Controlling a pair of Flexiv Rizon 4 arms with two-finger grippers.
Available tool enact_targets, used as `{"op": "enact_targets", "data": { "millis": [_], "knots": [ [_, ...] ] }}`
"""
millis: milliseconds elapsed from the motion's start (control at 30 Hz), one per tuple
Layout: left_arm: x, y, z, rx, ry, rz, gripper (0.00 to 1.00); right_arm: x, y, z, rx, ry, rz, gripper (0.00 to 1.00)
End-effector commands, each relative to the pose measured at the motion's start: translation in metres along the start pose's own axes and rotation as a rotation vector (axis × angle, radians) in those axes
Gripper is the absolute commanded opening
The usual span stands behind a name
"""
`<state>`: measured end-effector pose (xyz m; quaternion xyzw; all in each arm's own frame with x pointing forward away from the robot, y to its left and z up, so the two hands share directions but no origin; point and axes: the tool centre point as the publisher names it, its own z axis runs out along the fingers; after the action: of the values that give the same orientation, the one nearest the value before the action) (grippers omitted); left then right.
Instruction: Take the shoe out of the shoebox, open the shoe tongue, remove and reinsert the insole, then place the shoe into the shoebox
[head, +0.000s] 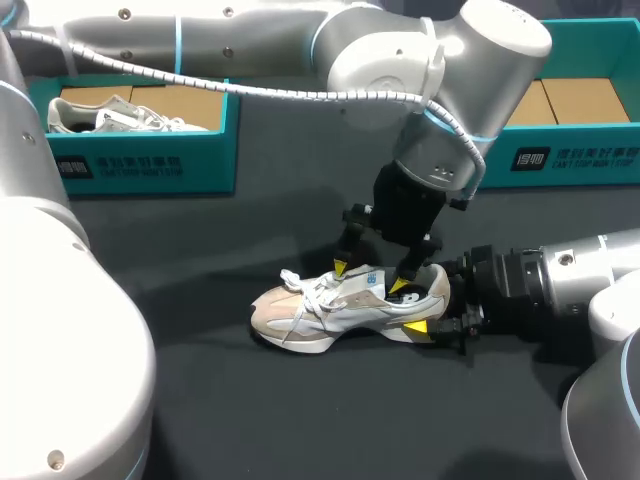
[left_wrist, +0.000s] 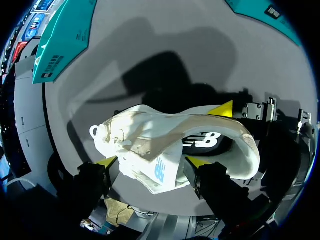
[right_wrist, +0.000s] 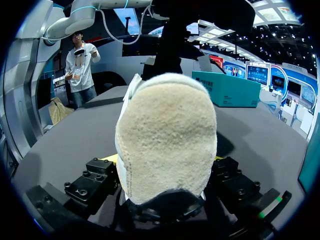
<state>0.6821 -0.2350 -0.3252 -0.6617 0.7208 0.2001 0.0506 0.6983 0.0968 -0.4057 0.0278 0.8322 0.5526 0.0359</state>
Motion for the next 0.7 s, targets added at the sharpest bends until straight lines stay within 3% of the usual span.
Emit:
{"op": "enact_targets", "data": {
  "millis": [33,467,700],
  "knots": [
    [0.005,0.002,0.000,-0.002,-0.043,-0.002,0.83,0.001,0.001,0.000,0.003,-0.003,0.000,0.00],
    [-0.002,0.005,0.008,0.001,-0.122,-0.008,0.76,0.001,0.001,0.000,0.003,-0.003,0.000,0.00],
    [-0.006,0.002,0.009,0.002,-0.133,-0.012,0.61,0.001,0.001,0.000,0.003,-0.003,0.000,0.00]
  ]
}}
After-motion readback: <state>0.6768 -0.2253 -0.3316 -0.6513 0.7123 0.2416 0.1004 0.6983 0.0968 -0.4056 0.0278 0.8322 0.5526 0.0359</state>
